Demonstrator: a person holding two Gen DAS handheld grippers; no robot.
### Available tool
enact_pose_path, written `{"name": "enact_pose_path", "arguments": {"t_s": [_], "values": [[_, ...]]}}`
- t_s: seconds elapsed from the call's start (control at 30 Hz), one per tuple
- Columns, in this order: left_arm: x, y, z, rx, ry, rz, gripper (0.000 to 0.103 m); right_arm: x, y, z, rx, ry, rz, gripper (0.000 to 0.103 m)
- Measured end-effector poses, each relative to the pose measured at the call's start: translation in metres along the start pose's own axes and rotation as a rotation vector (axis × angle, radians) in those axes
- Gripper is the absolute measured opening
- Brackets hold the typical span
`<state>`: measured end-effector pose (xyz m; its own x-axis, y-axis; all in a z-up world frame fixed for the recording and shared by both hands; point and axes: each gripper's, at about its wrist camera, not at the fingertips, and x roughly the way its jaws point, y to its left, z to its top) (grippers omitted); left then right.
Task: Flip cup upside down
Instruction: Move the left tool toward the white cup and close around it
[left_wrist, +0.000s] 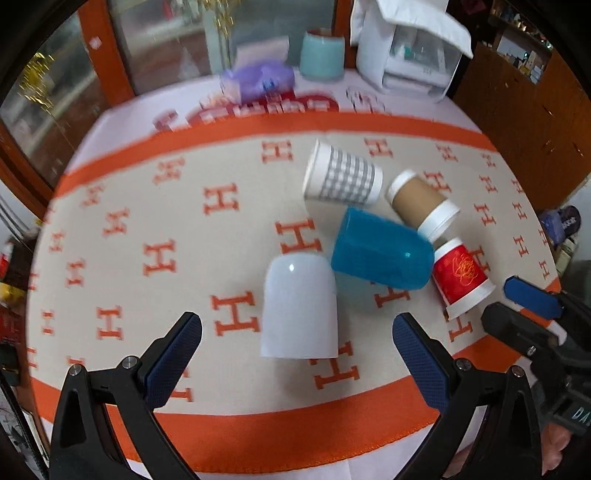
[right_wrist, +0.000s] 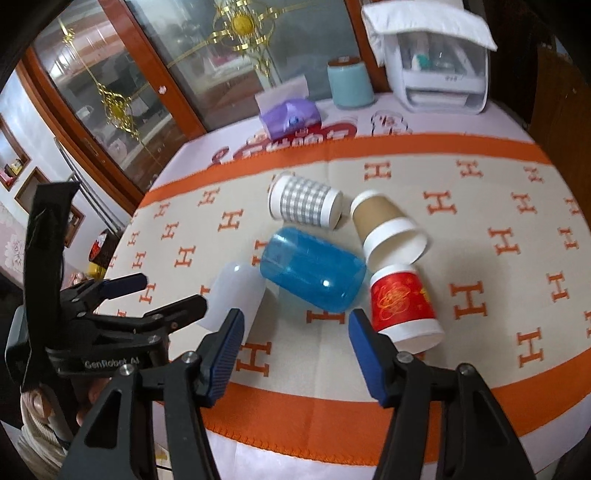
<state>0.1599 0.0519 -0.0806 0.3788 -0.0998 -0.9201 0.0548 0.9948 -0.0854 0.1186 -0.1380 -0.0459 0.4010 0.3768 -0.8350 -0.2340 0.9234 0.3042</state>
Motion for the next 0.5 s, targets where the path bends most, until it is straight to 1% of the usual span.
{"name": "enact_pose_path", "arguments": {"t_s": [0.07, 0.13, 0.17, 0.23, 0.27, 0.37, 0.5], "values": [[0.016, 0.003, 0.004, -0.009, 0.044, -0.018, 0.102, 0.014, -0.004, 0.000, 0.020, 0.039, 0.015, 0.053], [0.032, 0.006, 0.008, -0.023, 0.086, -0.034, 0.102, 0.026, -0.006, 0.000, 0.037, 0.071, 0.025, 0.047], [0.038, 0.008, 0.009, -0.031, 0.104, -0.047, 0.102, 0.030, -0.007, 0.000, 0.043, 0.083, 0.030, 0.045], [0.050, 0.010, 0.010, -0.039, 0.135, -0.073, 0.099, 0.039, -0.008, -0.001, 0.056, 0.107, 0.040, 0.039], [0.054, 0.012, 0.011, -0.041, 0.144, -0.078, 0.097, 0.042, -0.009, -0.002, 0.063, 0.117, 0.044, 0.039], [0.065, 0.015, 0.012, -0.043, 0.179, -0.095, 0.097, 0.048, -0.010, -0.004, 0.067, 0.131, 0.048, 0.039], [0.078, 0.020, 0.011, -0.080, 0.208, -0.119, 0.097, 0.052, -0.009, -0.005, 0.062, 0.138, 0.049, 0.039]]}}
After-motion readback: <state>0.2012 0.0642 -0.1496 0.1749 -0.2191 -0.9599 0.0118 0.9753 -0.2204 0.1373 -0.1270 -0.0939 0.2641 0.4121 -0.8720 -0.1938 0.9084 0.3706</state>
